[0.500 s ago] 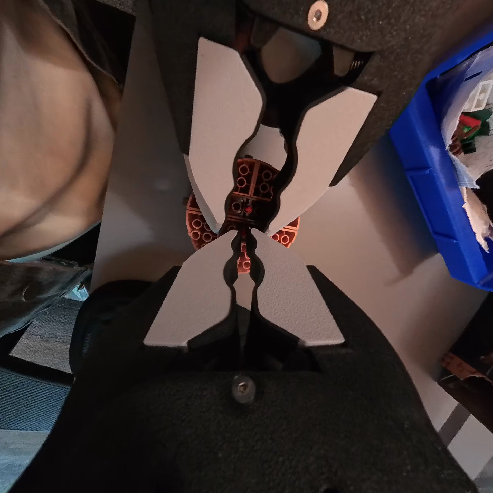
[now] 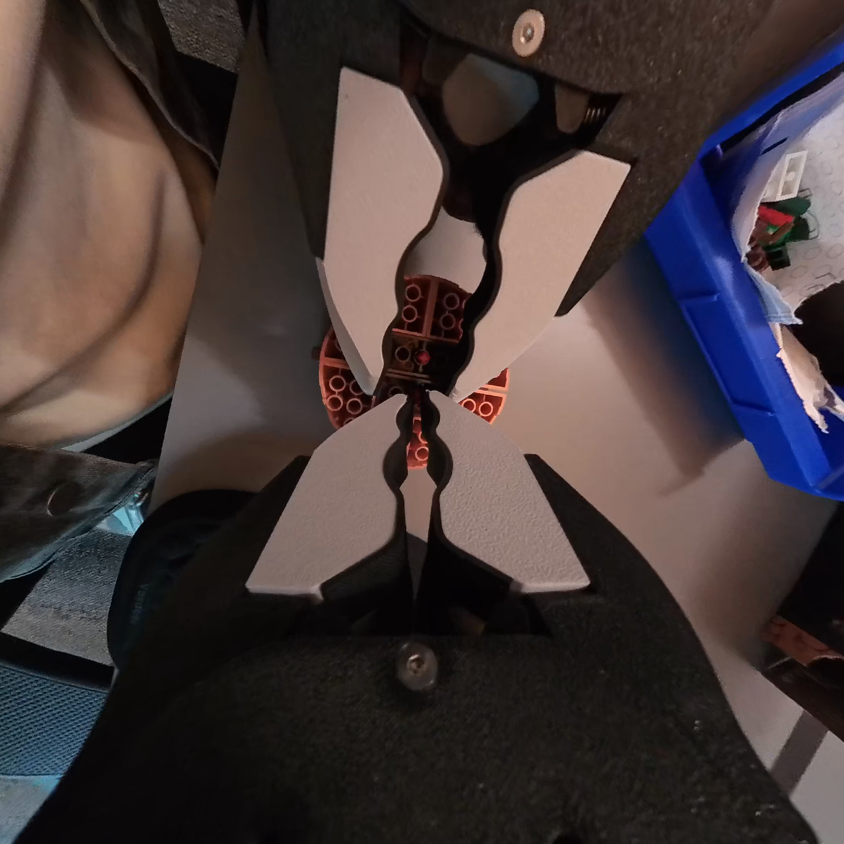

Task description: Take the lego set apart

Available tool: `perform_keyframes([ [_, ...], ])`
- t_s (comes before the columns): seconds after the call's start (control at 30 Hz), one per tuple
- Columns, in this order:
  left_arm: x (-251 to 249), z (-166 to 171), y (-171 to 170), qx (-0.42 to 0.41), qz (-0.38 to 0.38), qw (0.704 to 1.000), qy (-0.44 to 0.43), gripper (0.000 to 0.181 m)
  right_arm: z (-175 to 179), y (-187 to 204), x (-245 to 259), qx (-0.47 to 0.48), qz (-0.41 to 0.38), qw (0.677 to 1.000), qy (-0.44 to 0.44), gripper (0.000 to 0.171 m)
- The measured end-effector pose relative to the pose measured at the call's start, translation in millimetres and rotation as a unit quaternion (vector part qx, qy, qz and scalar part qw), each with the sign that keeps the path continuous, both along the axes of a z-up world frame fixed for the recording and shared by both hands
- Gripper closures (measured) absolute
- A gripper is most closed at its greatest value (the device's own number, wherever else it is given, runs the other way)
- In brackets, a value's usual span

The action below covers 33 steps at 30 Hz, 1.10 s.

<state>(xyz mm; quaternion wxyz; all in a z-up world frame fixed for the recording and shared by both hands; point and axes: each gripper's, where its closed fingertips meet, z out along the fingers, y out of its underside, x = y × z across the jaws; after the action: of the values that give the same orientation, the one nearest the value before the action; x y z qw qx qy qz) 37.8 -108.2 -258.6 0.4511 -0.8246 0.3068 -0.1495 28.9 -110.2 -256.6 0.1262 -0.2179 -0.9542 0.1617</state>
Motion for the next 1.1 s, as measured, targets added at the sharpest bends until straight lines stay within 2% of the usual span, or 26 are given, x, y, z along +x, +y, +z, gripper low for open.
perform_keyframes([
  [0.03,0,0,0,-0.001,0.0,1.0,0.0,0.155,6,-2,-1,-0.011,0.0,1.0,0.009,0.168],
  [0.1,-1,0,0,-0.003,-0.001,1.0,-0.001,0.155,82,-15,-17,-0.16,-0.024,0.982,0.095,0.169],
  [0.13,-1,0,0,-0.002,-0.002,1.0,0.0,0.156,102,1,-18,-0.132,-0.037,0.984,0.114,0.169],
  [0.17,-1,0,0,-0.001,-0.002,1.0,-0.002,0.156,102,21,-14,-0.068,-0.054,0.989,0.116,0.168],
  [0.23,0,0,0,0.001,0.002,1.0,-0.006,0.156,102,40,1,-0.03,-0.081,0.991,0.106,0.168],
  [0.27,0,0,0,0.001,0.005,1.0,-0.009,0.156,111,53,8,-0.015,-0.108,0.986,0.128,0.168],
  [0.4,-1,1,0,0.006,0.014,1.0,-0.017,0.157,166,120,56,-0.001,-0.268,0.935,0.232,0.168],
  [0.47,0,1,0,0.005,0.016,1.0,-0.012,0.157,177,150,94,0.002,-0.348,0.903,0.252,0.168],
  [0.53,0,1,0,0.002,0.016,1.0,-0.007,0.157,175,169,127,-0.006,-0.404,0.878,0.258,0.168],
  [0.63,0,1,0,-0.001,0.018,1.0,-0.014,0.157,149,193,165,0.005,-0.471,0.853,0.224,0.168],
  [0.77,0,1,0,-0.002,0.027,0.999,-0.02,0.157,113,216,177,-0.009,-0.512,0.835,0.2,0.167],
  [0.9,-1,1,0,-0.005,0.033,0.999,-0.018,0.157,91,234,176,-0.007,-0.528,0.826,0.197,0.167],
  [1.1,-1,2,0,0.001,0.022,1.0,-0.019,0.157,88,228,171,-0.034,-0.518,0.828,0.212,0.167],
])
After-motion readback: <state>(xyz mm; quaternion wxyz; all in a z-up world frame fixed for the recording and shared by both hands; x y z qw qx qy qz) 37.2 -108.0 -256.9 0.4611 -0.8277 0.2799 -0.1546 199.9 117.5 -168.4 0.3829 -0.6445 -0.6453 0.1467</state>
